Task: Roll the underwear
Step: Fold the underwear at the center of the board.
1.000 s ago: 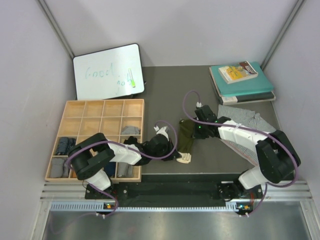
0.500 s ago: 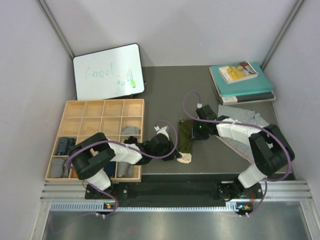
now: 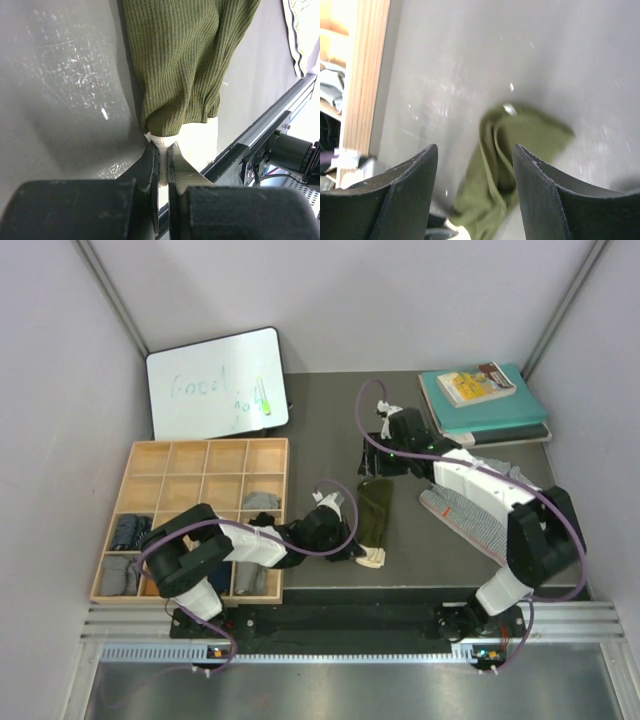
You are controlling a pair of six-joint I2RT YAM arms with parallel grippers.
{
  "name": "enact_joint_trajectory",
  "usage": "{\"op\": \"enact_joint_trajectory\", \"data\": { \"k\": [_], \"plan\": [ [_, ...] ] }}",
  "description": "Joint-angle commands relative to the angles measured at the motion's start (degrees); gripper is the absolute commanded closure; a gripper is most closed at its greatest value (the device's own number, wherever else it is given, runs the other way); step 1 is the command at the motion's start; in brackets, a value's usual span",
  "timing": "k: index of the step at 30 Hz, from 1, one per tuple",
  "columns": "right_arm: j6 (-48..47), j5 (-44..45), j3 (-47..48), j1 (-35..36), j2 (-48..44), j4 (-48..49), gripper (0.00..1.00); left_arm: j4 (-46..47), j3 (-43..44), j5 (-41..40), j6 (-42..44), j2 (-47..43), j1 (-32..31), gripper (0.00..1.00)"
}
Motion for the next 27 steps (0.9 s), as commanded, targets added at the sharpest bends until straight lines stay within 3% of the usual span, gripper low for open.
{"op": "enact_joint_trajectory", "data": {
  "k": [1, 12, 18, 21, 23, 24, 25, 27],
  "plan": [
    [-3.61, -4.37, 4.72, -0.36, 7.29, 1.72, 0.39, -7.01, 0.21, 1.10, 1.97, 2.18, -0.45, 1.00],
    [-5.10, -6.31, 6.22, -0.27, 14.76, 0.76, 0.40, -7.63, 1.35, 1.97, 2.32, 3.49, -0.45, 1.00],
    [-5.19, -6.49, 6.48, -0.27, 17.05, -0.03, 0.49, -7.89, 1.61, 2.15, 2.32, 3.85, -0.45, 1.00],
    [-5.28, -5.52, 7.18, -0.27, 18.28, -1.08, 0.56, -8.16, 1.62, 1.98, 2.41, 3.67, -0.45, 1.00],
    [-5.02, -4.39, 7.54, -0.27, 18.81, -1.52, 0.67, -8.33, 1.53, 1.71, 2.32, 3.58, -0.45, 1.00],
    [-4.67, -3.94, 7.71, -0.27, 18.81, -1.61, 0.73, -8.59, 1.53, 1.71, 2.32, 3.41, -0.45, 1.00],
    [-4.06, -3.68, 7.89, -0.27, 18.72, -1.61, 0.85, -8.68, 1.35, 1.71, 2.32, 3.23, -0.45, 1.00],
    [-3.26, -2.71, 8.15, -0.27, 18.11, -1.61, 0.96, -8.95, 1.09, 1.62, 1.97, 3.06, -0.45, 1.00]
  ]
}}
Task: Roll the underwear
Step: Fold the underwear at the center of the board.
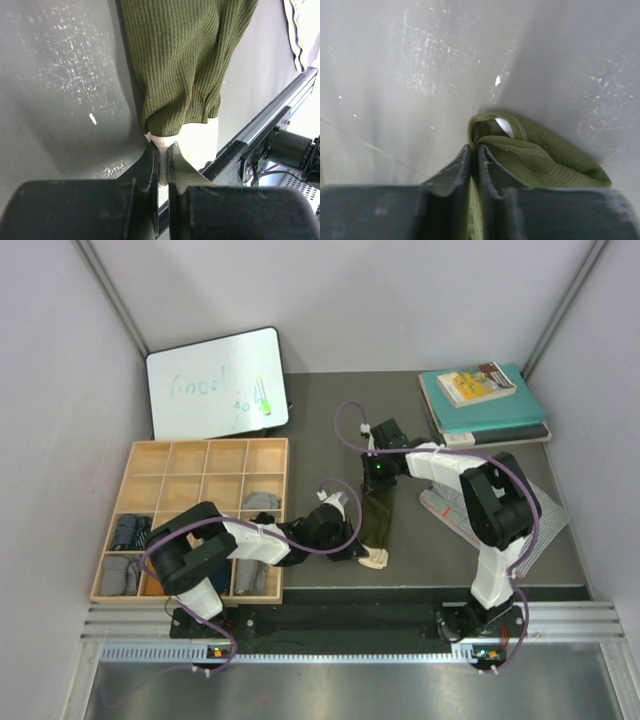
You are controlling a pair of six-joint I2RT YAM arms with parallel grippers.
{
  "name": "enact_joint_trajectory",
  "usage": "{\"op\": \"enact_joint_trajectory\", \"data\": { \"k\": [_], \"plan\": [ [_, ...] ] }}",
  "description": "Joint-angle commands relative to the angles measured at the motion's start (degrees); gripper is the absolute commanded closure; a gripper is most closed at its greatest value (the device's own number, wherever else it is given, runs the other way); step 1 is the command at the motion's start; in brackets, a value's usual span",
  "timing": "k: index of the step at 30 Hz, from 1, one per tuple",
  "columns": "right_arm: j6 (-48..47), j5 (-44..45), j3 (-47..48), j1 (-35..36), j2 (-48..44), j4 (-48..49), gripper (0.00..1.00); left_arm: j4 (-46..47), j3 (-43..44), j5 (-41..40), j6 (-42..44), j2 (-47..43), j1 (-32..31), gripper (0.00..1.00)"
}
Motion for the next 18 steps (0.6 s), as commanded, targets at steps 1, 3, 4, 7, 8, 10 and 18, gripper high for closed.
{"op": "enact_joint_trajectory", "data": {
  "k": [1, 3, 4, 7, 8, 10, 18],
  "plan": [
    [1.59, 2.21, 3.67, -0.36, -0.89, 0.07, 0.97, -7.94, -1.08, -0.15, 1.20, 1.35, -0.45, 1.00],
    [2.29, 2.73, 4.29, -0.71, -1.50, -0.11, 0.99, -8.38, -1.17, -0.58, 1.11, 0.91, -0.45, 1.00],
    [3.00, 2.74, 4.90, -1.41, -1.50, -0.19, 0.99, -8.91, -1.25, -0.67, 1.11, 0.56, -0.45, 1.00],
    [3.79, 0.98, 5.26, -2.82, -1.15, 0.85, 0.99, -9.96, -1.43, -1.02, 0.94, 0.12, -0.45, 1.00],
    [4.14, -0.85, 5.17, -4.04, -0.80, 1.38, 0.99, -10.23, -1.43, -1.20, 0.94, -0.05, -0.45, 1.00],
    [4.76, -2.70, 4.65, -5.10, 0.33, 3.05, 0.99, -10.84, -1.60, -1.55, 0.85, -0.23, -0.45, 1.00],
    [4.94, -7.63, 2.80, -8.18, 2.89, 6.83, 0.95, -12.51, -0.99, -3.31, 0.67, -0.50, -0.36, 1.00]
  ]
}}
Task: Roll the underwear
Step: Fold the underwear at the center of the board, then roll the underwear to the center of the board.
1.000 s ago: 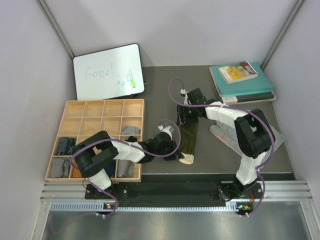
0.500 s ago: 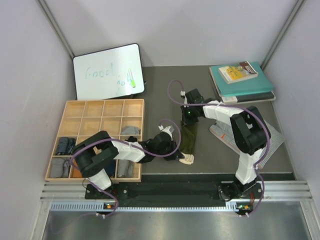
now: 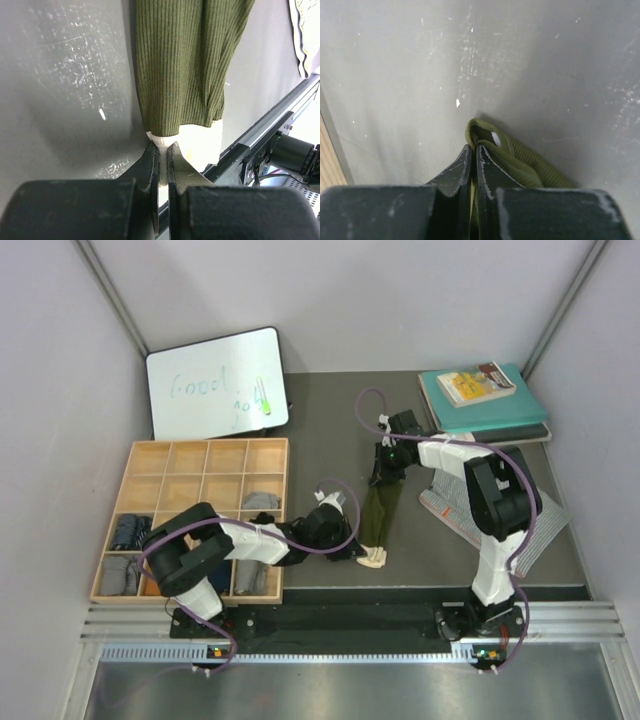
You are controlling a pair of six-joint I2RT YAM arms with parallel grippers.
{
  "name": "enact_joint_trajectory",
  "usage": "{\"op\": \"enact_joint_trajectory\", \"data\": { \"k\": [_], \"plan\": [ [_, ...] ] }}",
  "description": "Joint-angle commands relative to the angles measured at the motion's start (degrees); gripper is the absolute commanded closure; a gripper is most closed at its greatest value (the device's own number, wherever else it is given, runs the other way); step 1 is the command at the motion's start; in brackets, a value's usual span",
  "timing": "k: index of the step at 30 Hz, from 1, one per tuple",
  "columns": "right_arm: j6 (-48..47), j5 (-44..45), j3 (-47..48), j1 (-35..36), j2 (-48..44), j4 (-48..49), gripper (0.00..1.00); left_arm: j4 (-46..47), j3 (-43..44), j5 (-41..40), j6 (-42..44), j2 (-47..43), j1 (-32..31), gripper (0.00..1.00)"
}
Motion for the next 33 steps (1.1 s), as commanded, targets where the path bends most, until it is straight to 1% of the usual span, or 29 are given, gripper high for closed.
{"op": "enact_joint_trajectory", "data": {
  "k": [1, 2, 3, 5, 6, 8, 9, 11, 12, 13, 15, 16, 17, 18, 19, 20, 21, 23, 24, 26, 27, 29, 31, 33],
  "plan": [
    [-0.22, -2.95, 0.52, -1.45, 0.44, 7.01, 0.92, -10.63, -0.12, -1.93, 1.64, 0.94, -0.29, 1.00],
    [-0.49, -4.53, 0.61, -1.45, -0.17, 7.10, 0.87, -10.98, 0.32, -2.28, 1.99, 1.30, -0.29, 1.00],
    [-0.58, -5.15, 0.61, -1.45, -0.69, 6.75, 0.71, -11.25, 0.50, -2.20, 2.60, 1.39, -0.12, 1.00],
    [-1.01, -4.55, 0.35, -1.54, -4.28, 5.26, 0.57, -10.82, 0.77, -1.15, 2.87, 1.74, 0.67, 1.00],
    [-1.28, -3.93, 0.00, -1.45, -6.22, 4.82, 0.46, -9.59, 0.51, -0.45, 2.87, 1.74, 0.94, 1.00],
    [-2.15, -1.31, -1.67, -1.45, -9.91, 3.50, 0.38, -8.88, 0.06, 1.65, 3.22, 1.65, 1.99, 1.00],
    [-2.59, -0.42, -2.46, -1.45, -14.37, 2.45, 0.34, -8.71, -0.02, 2.28, 3.83, 1.57, 2.34, 1.00],
    [-3.47, 2.12, -6.05, -1.45, -18.96, 2.00, 0.30, -8.88, 0.50, 4.12, 4.88, 1.48, 3.48, 1.00],
    [-3.65, 3.09, -7.63, -1.45, -23.42, 2.17, 0.30, -9.05, 0.59, 6.48, 5.85, 1.48, 4.01, 1.00],
    [-3.83, 3.63, -11.83, -1.45, -26.16, 3.05, 0.29, -9.58, 0.94, 7.72, 6.38, 1.48, 4.54, 1.00],
    [-3.74, 4.07, -17.11, -1.36, -31.09, 5.85, 0.29, -10.54, 1.29, 10.09, 7.78, 1.21, 6.12, 1.00],
    [-4.44, 3.72, -22.54, -0.93, -36.77, 9.17, 0.29, -11.25, 1.73, 12.28, 8.31, 1.21, 6.56, 1.00],
    [-5.49, 3.89, -25.03, 0.03, -39.26, 11.21, 0.29, -12.91, 2.08, 13.61, 8.75, 1.13, 7.61, 1.00],
    [-6.72, 5.11, -27.31, 4.13, -42.24, 12.53, 0.28, -14.23, 2.52, 14.58, 9.71, 1.21, 7.97, 1.00],
    [-9.08, 7.13, -30.73, 6.78, -46.54, 14.20, 0.28, -15.37, 3.48, 16.68, 9.98, 1.30, 8.40, 1.00],
    [-10.15, 11.50, -32.16, 9.51, -48.67, 14.91, 0.28, -17.82, 3.84, 17.31, 10.42, 1.21, 8.93, 1.00],
    [-10.85, 13.02, -34.96, 15.10, -50.34, 15.70, 0.27, -18.28, 4.37, 17.75, 11.21, 1.13, 9.11, 1.00],
    [-11.74, 14.96, -37.87, 19.53, -54.72, 19.99, 0.27, -22.92, 5.60, 19.07, 12.35, 1.21, 9.81, 1.00],
    [-11.74, 15.23, -40.41, 22.86, -55.62, 21.50, 0.26, -24.07, 6.47, 19.85, 12.79, 1.47, 10.08, 1.00],
    [-12.53, 14.88, -41.92, 26.31, -56.86, 23.96, 0.25, -26.18, 7.44, 21.44, 14.11, 2.00, 10.78, 1.00],
    [-13.14, 15.49, -42.80, 30.33, -56.69, 24.41, 0.25, -28.37, 8.58, 21.79, 14.73, 2.70, 10.87, 1.00],
    [-14.98, 19.08, -43.51, 34.04, -55.64, 25.28, 0.25, -30.23, 9.81, 23.28, 16.31, 3.58, 11.31, 1.00],
    [-16.04, 20.32, -44.03, 38.08, -54.76, 25.82, 0.25, -31.46, 10.35, 24.77, 16.66, 4.46, 12.01, 1.00],
    [-16.48, 20.24, -44.47, 40.20, -53.26, 27.48, 0.25, -31.73, 10.35, 27.06, 16.58, 4.99, 12.71, 1.00]
  ]
}}
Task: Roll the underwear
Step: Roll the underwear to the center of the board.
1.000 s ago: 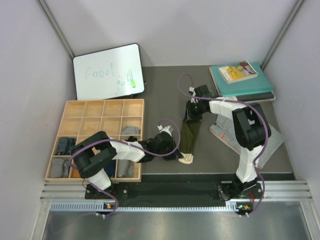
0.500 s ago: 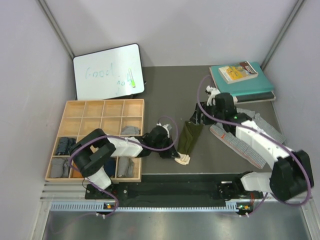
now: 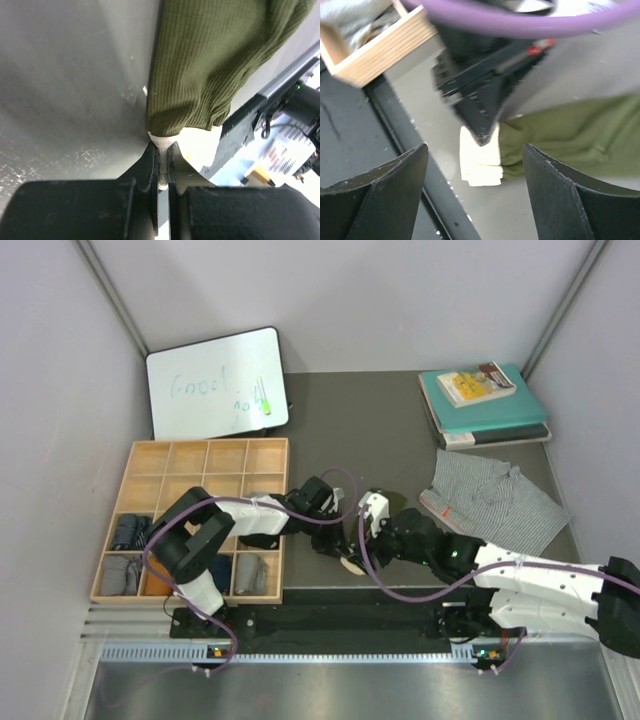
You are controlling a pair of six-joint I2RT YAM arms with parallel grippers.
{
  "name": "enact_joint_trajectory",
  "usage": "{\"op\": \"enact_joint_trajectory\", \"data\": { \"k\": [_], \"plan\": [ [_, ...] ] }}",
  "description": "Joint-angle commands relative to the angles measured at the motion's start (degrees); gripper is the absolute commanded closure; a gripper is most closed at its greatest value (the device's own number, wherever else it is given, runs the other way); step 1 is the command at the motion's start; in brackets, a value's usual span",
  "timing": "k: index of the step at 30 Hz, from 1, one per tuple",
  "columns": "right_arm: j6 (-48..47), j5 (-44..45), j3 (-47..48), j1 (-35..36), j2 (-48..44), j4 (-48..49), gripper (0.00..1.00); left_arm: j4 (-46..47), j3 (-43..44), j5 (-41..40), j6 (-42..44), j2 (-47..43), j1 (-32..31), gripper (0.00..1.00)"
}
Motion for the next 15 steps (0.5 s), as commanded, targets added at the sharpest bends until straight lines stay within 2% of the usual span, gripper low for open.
{"op": "enact_joint_trajectory", "data": {
  "k": [1, 15],
  "plan": [
    [-3.89, 3.98, -0.57, 6.82, 2.30, 7.55, 0.25, -8.39, 0.49, 5.25, 3.16, 2.08, 1.81, 1.00],
    [-6.36, 4.77, 2.25, 13.08, 14.25, 7.20, 0.25, -11.55, 1.81, 9.39, 5.18, 3.67, 5.15, 1.00]
  ]
}}
